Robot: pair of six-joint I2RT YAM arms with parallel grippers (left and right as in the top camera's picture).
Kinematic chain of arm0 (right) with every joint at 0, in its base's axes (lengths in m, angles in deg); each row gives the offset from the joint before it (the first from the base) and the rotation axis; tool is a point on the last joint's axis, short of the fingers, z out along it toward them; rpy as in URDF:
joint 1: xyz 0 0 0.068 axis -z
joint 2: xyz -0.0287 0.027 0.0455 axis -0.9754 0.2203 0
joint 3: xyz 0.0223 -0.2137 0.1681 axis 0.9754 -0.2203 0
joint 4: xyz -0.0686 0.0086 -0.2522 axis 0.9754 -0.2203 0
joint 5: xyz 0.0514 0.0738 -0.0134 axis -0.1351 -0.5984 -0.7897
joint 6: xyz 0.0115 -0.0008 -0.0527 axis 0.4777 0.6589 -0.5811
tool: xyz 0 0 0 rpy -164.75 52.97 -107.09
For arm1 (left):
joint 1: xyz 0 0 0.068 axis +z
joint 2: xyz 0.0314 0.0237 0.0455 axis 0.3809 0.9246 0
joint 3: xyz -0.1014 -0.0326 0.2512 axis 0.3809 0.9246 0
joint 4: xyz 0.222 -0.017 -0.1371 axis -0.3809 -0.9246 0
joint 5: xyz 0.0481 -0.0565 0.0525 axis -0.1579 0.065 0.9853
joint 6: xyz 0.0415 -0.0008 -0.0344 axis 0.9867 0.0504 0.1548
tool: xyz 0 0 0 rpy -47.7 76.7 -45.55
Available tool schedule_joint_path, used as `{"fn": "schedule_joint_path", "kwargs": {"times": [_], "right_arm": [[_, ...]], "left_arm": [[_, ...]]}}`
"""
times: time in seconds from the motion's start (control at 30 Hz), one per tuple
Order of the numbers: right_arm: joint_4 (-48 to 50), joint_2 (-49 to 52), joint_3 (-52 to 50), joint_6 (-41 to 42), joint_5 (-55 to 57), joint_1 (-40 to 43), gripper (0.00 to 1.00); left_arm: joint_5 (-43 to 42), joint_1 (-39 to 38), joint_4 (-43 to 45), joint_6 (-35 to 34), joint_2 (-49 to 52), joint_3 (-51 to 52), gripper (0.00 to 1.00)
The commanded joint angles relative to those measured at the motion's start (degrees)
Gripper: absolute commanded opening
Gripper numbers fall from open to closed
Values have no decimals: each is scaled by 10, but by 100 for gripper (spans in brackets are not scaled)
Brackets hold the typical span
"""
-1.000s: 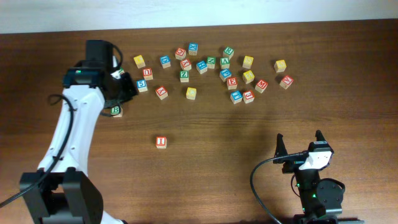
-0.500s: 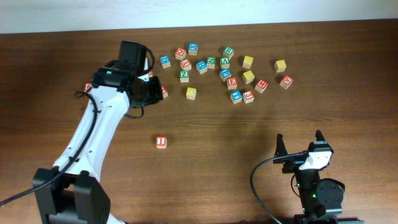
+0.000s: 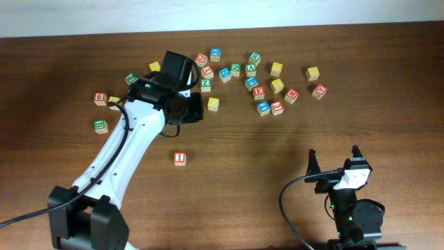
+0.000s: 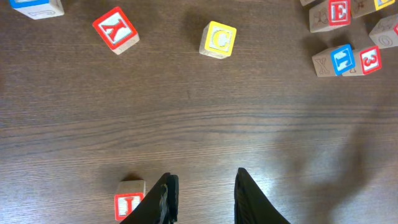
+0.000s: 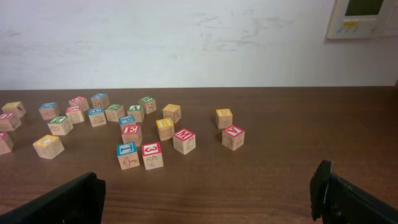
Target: Spell out ICRA
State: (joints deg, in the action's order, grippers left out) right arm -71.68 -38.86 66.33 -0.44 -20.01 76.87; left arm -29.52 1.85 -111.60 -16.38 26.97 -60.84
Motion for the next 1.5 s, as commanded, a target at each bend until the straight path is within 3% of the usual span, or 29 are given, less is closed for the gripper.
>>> {"fn": "schedule_joint_path", "kwargs": {"times": [0.0, 0.33, 0.47, 0.5, 0.63, 0.7, 0.83, 0.9, 1.27, 1.47], "right_arm": [[-3, -5, -3, -4, 5, -3, 98], [-3, -5, -3, -4, 5, -3, 98], [-3, -5, -3, -4, 5, -3, 98], [-3, -5, -3, -4, 5, -3, 98], [-3, -5, -3, -4, 5, -3, 99], [-3, -5, -3, -4, 5, -3, 98], [-3, -5, -3, -4, 5, -3, 98], [-3, -5, -3, -4, 5, -3, 98], [-3, -5, -3, -4, 5, -3, 98], [-3, -5, -3, -4, 5, -3, 98]], "left_arm": [[0, -2, -1, 3, 4, -9, 24], [0, -2, -8, 3, 4, -8, 33], [1, -2, -12, 3, 4, -8, 56], [9, -2, -12, 3, 4, -8, 56], [103, -1, -16, 3, 4, -8, 20], [117, 2, -19, 2, 4, -8, 13], [117, 21, -27, -17, 4, -8, 9], [117, 33, -30, -19, 4, -8, 0], [125, 83, -44, -45, 4, -3, 0], [129, 149, -46, -107, 4, 23, 0]]}}
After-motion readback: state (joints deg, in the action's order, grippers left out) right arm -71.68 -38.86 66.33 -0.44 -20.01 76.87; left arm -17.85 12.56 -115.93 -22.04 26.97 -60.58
